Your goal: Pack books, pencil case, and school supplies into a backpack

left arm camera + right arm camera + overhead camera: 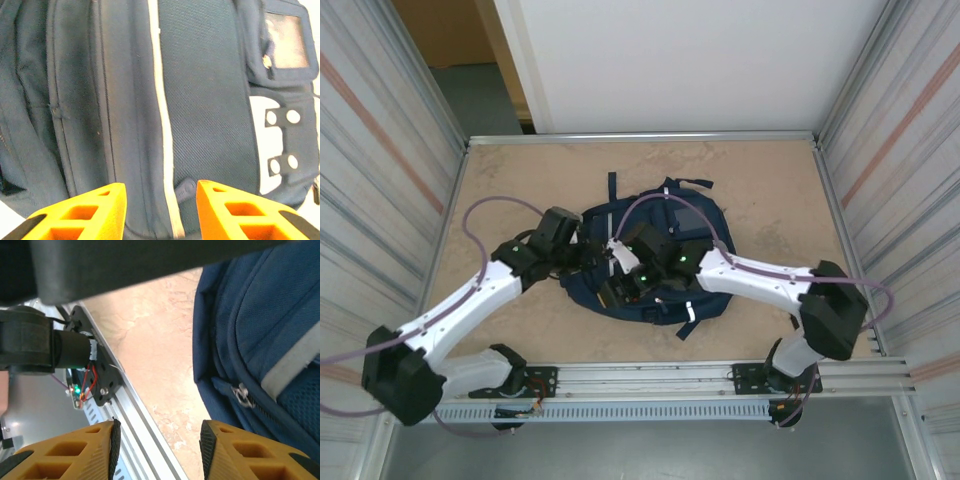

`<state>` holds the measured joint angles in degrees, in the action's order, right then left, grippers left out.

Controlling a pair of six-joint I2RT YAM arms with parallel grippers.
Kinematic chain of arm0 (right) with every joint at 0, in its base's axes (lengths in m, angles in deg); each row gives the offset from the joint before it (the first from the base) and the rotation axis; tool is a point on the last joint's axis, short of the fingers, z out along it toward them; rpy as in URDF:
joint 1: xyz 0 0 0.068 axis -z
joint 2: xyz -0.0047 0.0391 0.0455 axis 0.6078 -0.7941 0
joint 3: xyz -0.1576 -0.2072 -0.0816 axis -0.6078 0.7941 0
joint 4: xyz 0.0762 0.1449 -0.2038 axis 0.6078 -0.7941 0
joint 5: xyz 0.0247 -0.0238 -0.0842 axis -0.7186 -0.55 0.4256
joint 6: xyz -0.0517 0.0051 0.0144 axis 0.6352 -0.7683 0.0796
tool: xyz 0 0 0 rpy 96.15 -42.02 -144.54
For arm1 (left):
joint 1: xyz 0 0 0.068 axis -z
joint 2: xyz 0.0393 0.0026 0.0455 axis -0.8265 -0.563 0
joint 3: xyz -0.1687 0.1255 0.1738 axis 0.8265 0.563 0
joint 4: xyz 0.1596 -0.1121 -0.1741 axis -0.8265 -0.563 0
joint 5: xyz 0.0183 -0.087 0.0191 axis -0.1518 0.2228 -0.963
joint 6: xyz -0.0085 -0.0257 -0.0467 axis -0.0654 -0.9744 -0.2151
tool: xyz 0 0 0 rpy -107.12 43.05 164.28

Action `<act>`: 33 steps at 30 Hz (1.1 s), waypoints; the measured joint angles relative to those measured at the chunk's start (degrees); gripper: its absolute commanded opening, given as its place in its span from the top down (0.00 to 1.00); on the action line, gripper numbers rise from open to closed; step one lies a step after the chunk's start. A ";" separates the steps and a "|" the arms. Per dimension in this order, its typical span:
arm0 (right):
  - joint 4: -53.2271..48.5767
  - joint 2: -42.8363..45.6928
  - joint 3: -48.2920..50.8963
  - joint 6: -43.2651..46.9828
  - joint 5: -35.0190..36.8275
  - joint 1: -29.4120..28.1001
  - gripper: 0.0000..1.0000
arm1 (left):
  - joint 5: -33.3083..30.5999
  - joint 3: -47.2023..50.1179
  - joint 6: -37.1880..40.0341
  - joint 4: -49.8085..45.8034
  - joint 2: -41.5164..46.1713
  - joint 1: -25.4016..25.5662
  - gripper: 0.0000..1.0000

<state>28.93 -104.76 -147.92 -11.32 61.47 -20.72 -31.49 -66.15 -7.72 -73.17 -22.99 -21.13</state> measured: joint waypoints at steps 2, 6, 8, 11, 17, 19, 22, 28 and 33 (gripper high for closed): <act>-1.27 4.31 1.27 1.64 2.82 0.00 0.52 | 1.22 2.03 1.29 -0.09 2.93 0.85 0.61; -1.20 13.31 5.29 8.79 10.54 0.00 0.51 | 2.84 7.61 3.48 0.24 6.49 4.83 0.63; 0.63 16.90 8.79 15.76 13.51 0.00 0.51 | 2.95 9.29 4.37 -0.07 6.97 6.47 0.63; 3.96 19.52 15.30 31.95 14.88 0.48 0.48 | 2.78 9.60 6.23 0.02 6.91 8.68 0.63; 4.07 12.50 14.67 52.57 12.87 3.41 0.47 | 2.78 10.10 9.68 1.77 5.95 9.40 0.62; 4.39 9.38 12.90 56.37 12.81 3.43 0.48 | 2.82 10.73 10.62 2.56 5.09 9.40 0.62; 5.18 5.99 11.43 60.37 12.72 3.54 0.48 | 2.93 11.30 11.50 3.85 3.02 9.40 0.62; 5.64 3.89 11.34 64.74 10.60 6.49 0.52 | 2.99 11.30 12.76 6.10 -1.46 9.40 0.66; 7.63 2.43 11.37 67.38 10.47 6.78 0.57 | 3.63 11.32 13.57 7.04 -4.31 9.49 0.66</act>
<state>36.56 -102.33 -136.56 56.06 71.94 -13.95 -27.87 -54.83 5.86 -66.14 -27.29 -11.64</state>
